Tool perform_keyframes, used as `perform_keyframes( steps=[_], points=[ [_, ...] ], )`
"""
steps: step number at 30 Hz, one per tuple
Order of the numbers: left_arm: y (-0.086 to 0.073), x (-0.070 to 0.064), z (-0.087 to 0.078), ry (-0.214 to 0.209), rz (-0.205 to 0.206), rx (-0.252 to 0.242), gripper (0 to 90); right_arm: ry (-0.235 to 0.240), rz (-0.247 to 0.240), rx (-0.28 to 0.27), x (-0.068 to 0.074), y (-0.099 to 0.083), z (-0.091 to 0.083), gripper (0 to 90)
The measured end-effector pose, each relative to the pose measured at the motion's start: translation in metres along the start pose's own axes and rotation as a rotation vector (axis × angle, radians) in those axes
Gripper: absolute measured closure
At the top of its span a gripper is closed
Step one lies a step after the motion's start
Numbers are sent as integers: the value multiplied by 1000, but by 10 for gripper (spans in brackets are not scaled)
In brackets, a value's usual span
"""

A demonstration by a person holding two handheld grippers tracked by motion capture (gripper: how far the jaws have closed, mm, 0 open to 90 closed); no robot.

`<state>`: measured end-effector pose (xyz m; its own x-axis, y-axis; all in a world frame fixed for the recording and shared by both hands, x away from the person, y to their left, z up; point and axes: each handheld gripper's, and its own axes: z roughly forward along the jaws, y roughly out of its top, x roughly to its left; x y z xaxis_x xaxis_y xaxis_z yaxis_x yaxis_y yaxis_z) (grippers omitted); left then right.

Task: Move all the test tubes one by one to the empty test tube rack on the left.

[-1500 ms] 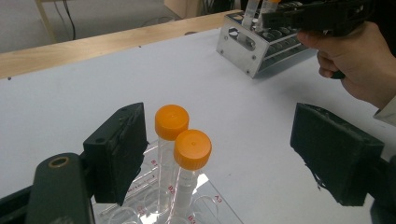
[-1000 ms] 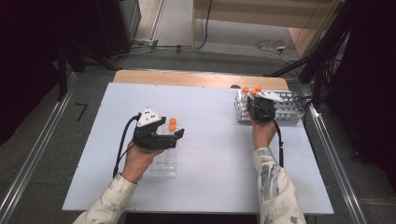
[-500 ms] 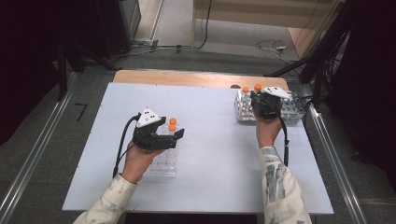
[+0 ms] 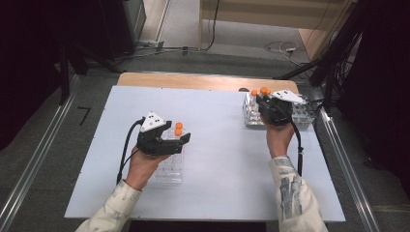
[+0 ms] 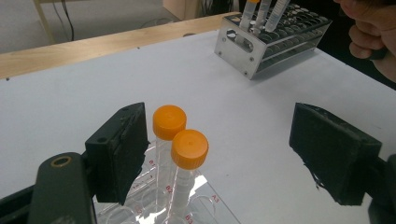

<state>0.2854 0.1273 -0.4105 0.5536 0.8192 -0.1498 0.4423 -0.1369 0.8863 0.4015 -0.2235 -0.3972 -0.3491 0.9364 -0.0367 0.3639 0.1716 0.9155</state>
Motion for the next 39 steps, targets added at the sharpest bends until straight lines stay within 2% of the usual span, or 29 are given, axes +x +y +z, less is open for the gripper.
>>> perform_keyframes(
  steps=[9, 15, 23, 32, 39],
  points=[
    [1, -1, -1, 2, 1, -7, 202, 122, -38, -7, 23, -4, -23, 723],
    [1, -1, -3, -4, 3, -14, 202, 169, -68, 12, 37, -12, -33, 722],
    [2, -5, -3, -12, 10, -14, 203, 251, -80, 19, 51, -25, -49, 722],
    [2, -9, -3, -20, 14, -17, 203, 303, -128, 52, 70, -33, -62, 724],
    [2, -14, -4, -42, 21, -20, 205, 344, -154, 81, 81, -42, -64, 725]
  ],
)
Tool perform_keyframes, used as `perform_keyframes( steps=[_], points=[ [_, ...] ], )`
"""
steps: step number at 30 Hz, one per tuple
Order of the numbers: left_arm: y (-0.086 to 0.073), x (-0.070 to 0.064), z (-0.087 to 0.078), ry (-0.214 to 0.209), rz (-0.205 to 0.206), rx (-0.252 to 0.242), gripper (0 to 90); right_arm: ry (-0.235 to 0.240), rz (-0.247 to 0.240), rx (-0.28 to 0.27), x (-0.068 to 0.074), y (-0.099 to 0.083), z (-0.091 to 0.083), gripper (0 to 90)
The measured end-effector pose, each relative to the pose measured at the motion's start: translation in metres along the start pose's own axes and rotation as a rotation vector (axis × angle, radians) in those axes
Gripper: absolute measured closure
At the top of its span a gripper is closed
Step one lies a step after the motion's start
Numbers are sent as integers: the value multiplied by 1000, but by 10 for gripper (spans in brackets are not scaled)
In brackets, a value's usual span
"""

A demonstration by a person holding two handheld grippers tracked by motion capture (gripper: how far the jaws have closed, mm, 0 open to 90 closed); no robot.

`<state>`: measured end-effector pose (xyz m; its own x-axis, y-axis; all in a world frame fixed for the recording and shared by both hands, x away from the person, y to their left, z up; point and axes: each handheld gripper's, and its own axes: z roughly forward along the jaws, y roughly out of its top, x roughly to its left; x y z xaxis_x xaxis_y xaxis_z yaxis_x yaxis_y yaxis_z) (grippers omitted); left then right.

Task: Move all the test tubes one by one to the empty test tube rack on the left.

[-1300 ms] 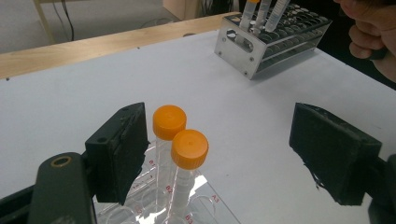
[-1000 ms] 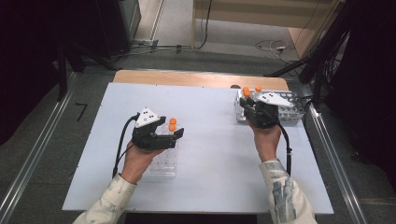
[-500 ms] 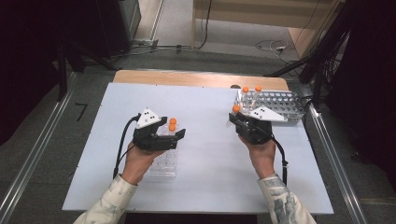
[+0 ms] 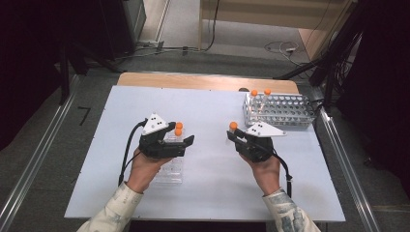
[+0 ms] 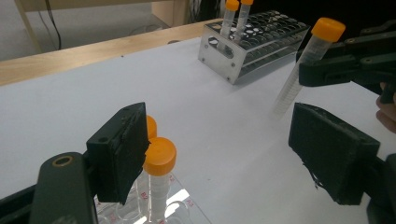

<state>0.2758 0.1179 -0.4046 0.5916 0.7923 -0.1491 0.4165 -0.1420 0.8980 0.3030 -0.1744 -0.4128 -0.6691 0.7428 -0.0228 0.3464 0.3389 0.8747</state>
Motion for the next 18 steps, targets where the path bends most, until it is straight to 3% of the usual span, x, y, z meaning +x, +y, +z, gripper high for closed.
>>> perform_keyframes(
  steps=[18],
  points=[
    [-1, -19, 6, -46, 43, 15, 212, 105, -65, 51, 35, -9, 20, 724]
  ],
)
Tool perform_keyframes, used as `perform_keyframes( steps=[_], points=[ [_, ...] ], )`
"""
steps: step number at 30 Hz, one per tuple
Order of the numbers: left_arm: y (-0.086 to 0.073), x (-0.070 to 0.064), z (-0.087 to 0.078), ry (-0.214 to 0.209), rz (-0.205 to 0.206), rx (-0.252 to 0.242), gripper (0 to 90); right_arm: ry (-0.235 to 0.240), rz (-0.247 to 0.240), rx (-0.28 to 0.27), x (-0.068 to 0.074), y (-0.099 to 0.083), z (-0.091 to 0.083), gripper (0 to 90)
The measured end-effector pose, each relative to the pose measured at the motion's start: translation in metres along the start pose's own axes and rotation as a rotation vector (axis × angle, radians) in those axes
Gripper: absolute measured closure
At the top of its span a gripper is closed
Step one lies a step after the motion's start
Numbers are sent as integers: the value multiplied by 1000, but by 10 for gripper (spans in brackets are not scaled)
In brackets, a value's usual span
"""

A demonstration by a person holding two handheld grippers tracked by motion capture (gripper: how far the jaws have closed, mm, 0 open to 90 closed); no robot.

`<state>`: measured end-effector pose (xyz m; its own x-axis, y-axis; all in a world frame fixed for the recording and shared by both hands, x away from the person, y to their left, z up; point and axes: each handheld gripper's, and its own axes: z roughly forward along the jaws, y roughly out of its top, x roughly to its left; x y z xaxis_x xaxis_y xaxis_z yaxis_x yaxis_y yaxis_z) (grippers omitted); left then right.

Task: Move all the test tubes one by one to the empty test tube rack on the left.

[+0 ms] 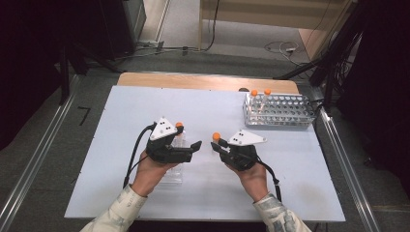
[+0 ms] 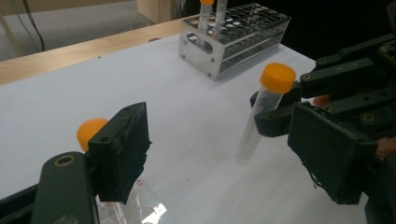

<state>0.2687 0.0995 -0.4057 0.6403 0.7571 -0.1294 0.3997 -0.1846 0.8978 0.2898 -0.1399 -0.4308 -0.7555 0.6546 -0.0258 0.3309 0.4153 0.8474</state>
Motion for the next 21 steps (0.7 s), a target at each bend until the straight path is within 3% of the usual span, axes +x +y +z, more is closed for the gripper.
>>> perform_keyframes(
  steps=[8, 14, 21],
  points=[
    [-2, -12, 6, -34, 29, 17, 219, 45, -20, 5, 14, -1, 6, 724],
    [-4, -19, 11, -68, 48, 21, 313, 82, -44, 9, 24, -1, 9, 724],
    [-6, -22, 13, -60, 68, 15, 477, 111, -46, 5, 29, 0, 10, 724]
  ],
)
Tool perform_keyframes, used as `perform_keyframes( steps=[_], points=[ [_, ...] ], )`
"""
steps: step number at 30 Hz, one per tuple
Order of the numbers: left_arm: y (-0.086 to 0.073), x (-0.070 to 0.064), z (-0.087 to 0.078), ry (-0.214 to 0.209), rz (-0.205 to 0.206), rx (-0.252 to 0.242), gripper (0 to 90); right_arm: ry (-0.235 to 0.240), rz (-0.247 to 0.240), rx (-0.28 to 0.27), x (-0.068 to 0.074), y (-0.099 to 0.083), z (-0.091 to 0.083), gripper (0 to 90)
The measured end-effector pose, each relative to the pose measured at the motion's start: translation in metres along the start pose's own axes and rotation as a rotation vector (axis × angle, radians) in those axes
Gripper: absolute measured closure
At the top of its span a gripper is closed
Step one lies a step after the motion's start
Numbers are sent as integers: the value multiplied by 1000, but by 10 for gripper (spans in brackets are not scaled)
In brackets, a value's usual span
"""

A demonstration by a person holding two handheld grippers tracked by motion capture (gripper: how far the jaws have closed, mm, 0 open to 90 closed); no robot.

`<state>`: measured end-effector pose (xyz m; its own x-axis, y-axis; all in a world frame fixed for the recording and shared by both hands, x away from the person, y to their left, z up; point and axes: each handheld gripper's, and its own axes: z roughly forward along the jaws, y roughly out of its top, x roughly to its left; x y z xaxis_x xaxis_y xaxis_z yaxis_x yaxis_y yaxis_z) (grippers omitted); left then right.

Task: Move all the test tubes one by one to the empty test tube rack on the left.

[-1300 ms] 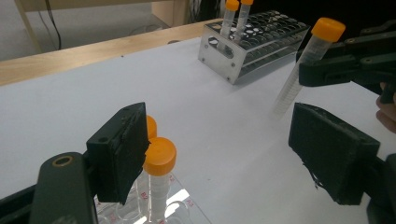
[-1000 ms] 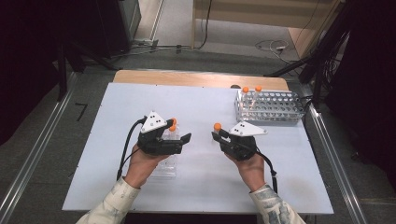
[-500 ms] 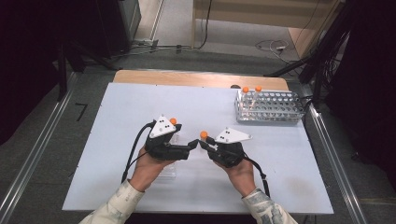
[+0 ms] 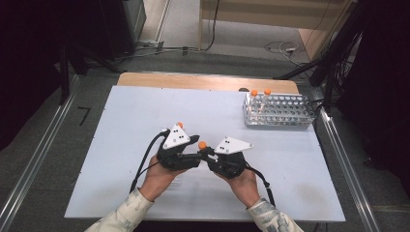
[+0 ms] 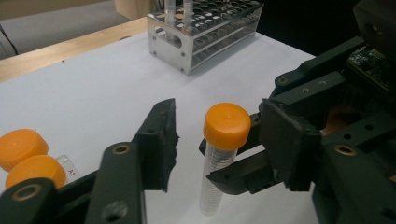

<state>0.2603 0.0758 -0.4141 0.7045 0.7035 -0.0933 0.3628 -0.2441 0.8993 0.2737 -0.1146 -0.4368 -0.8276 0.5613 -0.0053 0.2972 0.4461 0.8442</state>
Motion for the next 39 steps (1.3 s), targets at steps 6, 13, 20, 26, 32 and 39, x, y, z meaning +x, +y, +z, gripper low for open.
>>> perform_keyframes(
  steps=[6, 13, 20, 26, 32, 39],
  points=[
    [-1, -1, 1, 1, 15, 5, 574, 10, 5, 1, 1, 0, 1, 724],
    [-3, -3, 2, 3, 37, 10, 692, 12, 12, 0, 1, 0, 1, 723],
    [-1, -2, -2, 6, 40, -3, 699, 24, 17, -10, 1, 1, -1, 618],
    [6, 6, -14, 20, 21, -43, 699, 8, 73, 14, -5, 1, 0, 283],
    [13, 15, -30, 54, -13, -102, 699, 17, 184, 85, -23, -3, 1, 225],
    [16, 27, -38, 100, -33, -94, 698, -29, 198, 86, -31, -7, -2, 171]
  ],
)
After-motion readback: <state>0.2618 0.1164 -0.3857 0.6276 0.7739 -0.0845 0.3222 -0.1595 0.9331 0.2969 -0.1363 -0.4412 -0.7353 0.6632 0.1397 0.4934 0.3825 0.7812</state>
